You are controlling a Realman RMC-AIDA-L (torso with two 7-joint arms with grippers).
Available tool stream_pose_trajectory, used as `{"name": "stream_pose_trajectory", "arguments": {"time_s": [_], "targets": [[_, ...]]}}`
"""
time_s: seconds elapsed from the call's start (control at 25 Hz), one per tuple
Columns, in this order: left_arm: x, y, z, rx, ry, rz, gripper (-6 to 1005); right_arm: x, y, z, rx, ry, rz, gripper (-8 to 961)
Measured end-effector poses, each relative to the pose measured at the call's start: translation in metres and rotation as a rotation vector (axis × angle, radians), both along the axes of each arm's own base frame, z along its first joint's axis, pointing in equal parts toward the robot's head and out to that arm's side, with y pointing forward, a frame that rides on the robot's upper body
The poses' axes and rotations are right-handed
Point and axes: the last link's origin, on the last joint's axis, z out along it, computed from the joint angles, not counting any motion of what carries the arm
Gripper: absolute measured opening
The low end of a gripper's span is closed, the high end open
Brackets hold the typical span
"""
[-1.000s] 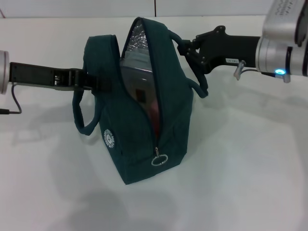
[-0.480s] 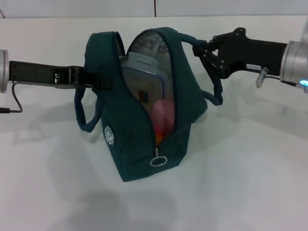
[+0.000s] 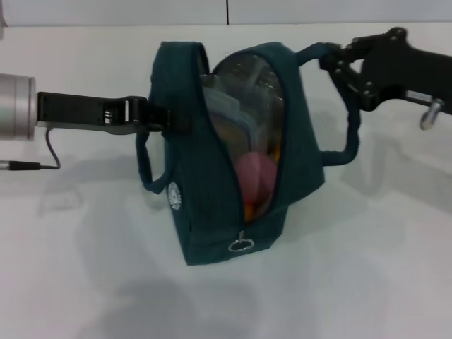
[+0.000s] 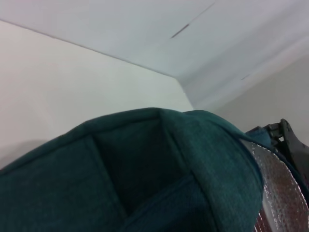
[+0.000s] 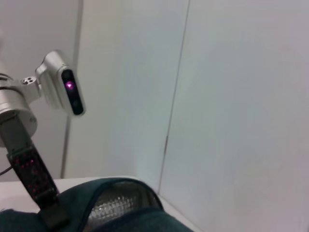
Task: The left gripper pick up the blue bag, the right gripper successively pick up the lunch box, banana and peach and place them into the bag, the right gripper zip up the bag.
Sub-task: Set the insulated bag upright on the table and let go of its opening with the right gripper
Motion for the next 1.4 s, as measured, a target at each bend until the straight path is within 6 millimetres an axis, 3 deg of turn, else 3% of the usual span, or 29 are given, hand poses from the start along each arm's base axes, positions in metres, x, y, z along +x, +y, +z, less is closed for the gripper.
{"name": "stream_pose_trajectory", "arguments": {"time_s": [0.52,1.12,1.4], "targets": [[0.013,-0.005,-0.002,-0.025,-0.142,-0.005,53,0.013,-0.019,0.039,0.023,0.138,0.013,68],[0.018,-0.015,-0.018,-0.131,-0.177,0.022,53,0.031,-0.031,0.037,-0.004,0.154,-0.051,67],[0.006,-0.012,-0.032,-0.102,-0.149,0.055,53,0.043,-0.027,0.025,-0.039,0.172,-0.108,66]]}}
